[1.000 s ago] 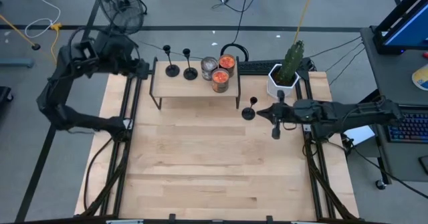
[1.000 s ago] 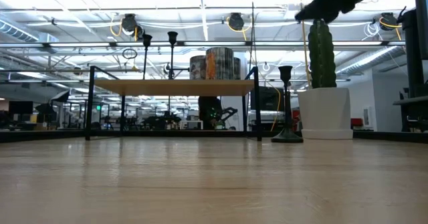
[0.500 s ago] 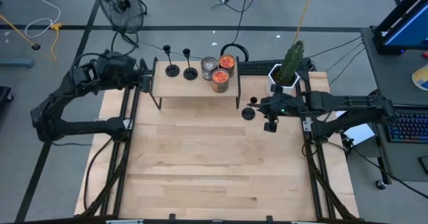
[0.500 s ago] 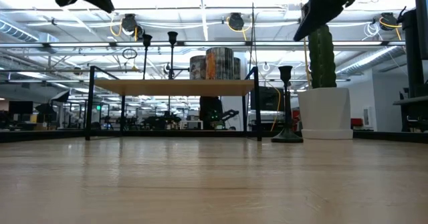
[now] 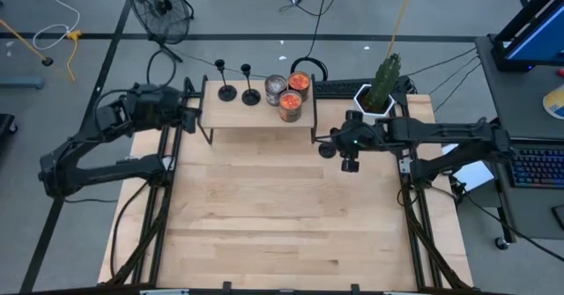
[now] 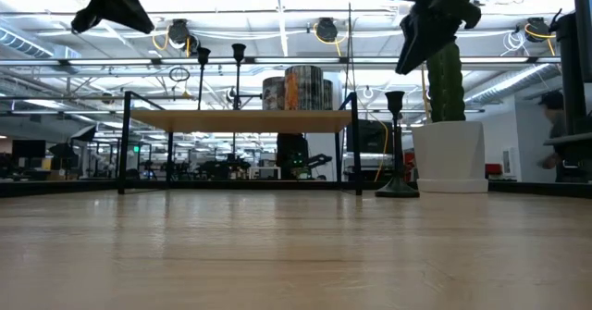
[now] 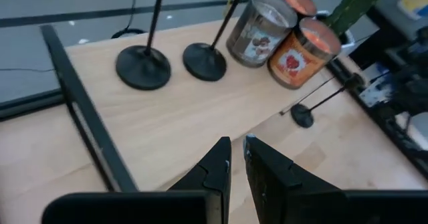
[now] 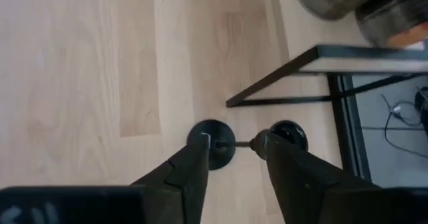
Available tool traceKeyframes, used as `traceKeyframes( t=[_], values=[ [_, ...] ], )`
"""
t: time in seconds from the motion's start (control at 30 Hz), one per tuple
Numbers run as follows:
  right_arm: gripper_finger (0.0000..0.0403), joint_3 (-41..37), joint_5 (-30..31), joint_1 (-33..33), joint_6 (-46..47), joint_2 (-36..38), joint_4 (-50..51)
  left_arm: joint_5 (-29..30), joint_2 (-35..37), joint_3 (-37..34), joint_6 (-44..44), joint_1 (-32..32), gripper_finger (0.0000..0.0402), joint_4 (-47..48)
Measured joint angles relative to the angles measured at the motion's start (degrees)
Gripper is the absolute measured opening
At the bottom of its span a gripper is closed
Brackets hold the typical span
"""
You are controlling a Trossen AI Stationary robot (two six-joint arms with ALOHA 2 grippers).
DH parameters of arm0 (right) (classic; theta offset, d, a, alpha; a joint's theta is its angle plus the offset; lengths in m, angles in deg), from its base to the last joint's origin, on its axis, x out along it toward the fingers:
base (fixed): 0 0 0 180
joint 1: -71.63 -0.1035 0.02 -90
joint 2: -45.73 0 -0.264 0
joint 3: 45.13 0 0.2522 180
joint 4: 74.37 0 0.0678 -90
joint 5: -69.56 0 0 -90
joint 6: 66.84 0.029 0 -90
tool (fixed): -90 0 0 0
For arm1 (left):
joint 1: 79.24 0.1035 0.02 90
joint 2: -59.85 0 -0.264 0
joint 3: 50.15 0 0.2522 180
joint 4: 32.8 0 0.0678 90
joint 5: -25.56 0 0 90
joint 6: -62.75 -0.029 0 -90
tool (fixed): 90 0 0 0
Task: Pick & Place candle stick holders
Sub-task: Put the black candle holder on the shelf
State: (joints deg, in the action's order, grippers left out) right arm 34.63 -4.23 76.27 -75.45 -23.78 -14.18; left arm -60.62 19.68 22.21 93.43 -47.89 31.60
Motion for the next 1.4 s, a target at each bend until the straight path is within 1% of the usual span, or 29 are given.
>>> traceKeyframes(
  t=[0.17, 0.27, 0.43, 0.6, 0.77, 0.9, 1.13, 1.2, 1.27, 1.4],
  values=[
    [0.0136, 0.0, 0.0, 1.7, -0.1, -1.8, 0.4, -2.3, 2.7, -3.6, 1.5, 0.0, 0.0047, -2.3],
    [0.0136, 0.0, 0.0, 2.5, -1.6, -2.9, 0.3, -2.8, 3.3, -5.1, 2.7, 0.0, 0.0047, -2.5],
    [0.0135, 0.0, -0.2, 3.2, -3.0, -4.3, 0.2, -3.8, 3.2, -5.3, 2.8, 0.0, 0.0047, -3.4],
    [0.0134, 0.0, -2.9, 4.2, -3.2, -6.1, 0.1, -4.2, 3.2, -5.3, 2.6, 0.0, 0.0047, -4.5],
    [0.0131, 0.1, -2.5, 5.4, -3.3, -8.3, -0.9, -4.2, 3.2, -5.3, 2.6, 0.0, 0.0047, -4.5],
    [0.0104, 0.2, -1.8, 6.0, -4.2, -9.4, -1.3, -4.2, 3.2, -5.3, 2.6, 0.0, 0.0047, -4.5],
    [0.0016, 0.2, -2.6, 6.2, -4.5, -9.3, -1.4, -5.3, 3.1, -5.3, 2.8, 0.0, 0.0047, -4.4],
    [0.0013, 0.2, -2.5, 6.2, -4.4, -9.1, -1.1, -5.3, 3.1, -5.3, 3.6, 0.0, 0.0047, -4.4],
    [0.0018, 0.2, -2.7, 6.2, -3.2, -8.7, -1.2, -5.4, 3.1, -5.3, 4.4, 0.0, 0.0047, -4.4],
    [0.0010, 0.1, -2.6, 5.7, -1.3, -7.9, -0.4, -6.5, 3.1, -5.3, 3.3, 0.0, 0.0047, -4.4]
  ],
)
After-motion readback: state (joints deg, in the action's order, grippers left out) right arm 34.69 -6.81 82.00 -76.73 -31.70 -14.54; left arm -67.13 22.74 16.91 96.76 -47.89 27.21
